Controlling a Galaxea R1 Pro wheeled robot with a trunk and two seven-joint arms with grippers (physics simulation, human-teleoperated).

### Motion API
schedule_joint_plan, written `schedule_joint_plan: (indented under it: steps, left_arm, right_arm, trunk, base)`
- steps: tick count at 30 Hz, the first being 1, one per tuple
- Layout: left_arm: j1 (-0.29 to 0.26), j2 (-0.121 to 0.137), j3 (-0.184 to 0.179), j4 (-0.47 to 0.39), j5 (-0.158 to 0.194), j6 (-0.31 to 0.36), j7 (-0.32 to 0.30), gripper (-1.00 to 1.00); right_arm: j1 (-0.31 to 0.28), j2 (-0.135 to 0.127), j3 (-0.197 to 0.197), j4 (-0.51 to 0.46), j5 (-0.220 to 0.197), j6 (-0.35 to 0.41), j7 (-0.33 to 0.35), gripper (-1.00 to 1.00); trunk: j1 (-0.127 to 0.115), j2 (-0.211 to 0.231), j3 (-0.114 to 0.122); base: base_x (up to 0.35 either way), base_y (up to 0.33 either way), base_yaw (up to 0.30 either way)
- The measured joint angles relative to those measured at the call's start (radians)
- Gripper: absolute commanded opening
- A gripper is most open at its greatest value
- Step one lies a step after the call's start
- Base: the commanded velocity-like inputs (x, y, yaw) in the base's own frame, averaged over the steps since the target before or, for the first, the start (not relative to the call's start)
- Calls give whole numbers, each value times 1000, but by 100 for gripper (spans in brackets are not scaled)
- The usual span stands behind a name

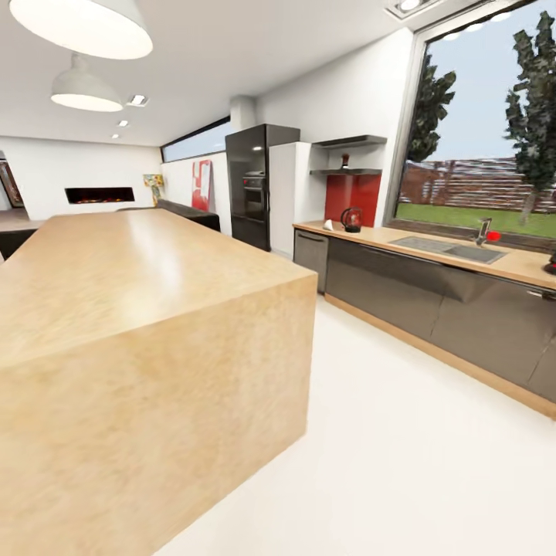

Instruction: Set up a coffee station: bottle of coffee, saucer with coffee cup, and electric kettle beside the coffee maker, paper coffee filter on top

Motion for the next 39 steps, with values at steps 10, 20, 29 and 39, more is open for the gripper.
schedule_joint_plan:
  steps: [10, 20, 29, 39]
  left_arm:
    - [0, -1, 0, 0, 0, 0, 0, 100]
    - [0, -2, 0, 0, 0, 0, 0, 100]
    - [0, -1, 4, 0, 0, 0, 0, 100]
    - [0, -1, 6, 0, 0, 0, 0, 100]
  right_arm:
    - [0, 0, 0, 0, 0, 0, 0, 100]
    - [0, 0, 0, 1, 0, 0, 0, 100]
    - [0, 0, 0, 1, 0, 0, 0, 100]
    - [0, 0, 1, 2, 0, 0, 0, 100]
  trunk:
    - [-38, 70, 31]
    - [-77, 140, 63]
    - [-111, 203, 91]
    - [-150, 273, 122]
  base:
    - [0, 0, -293]
    - [0, 0, -293]
    - [0, 0, -293]
    - [0, 0, -293]
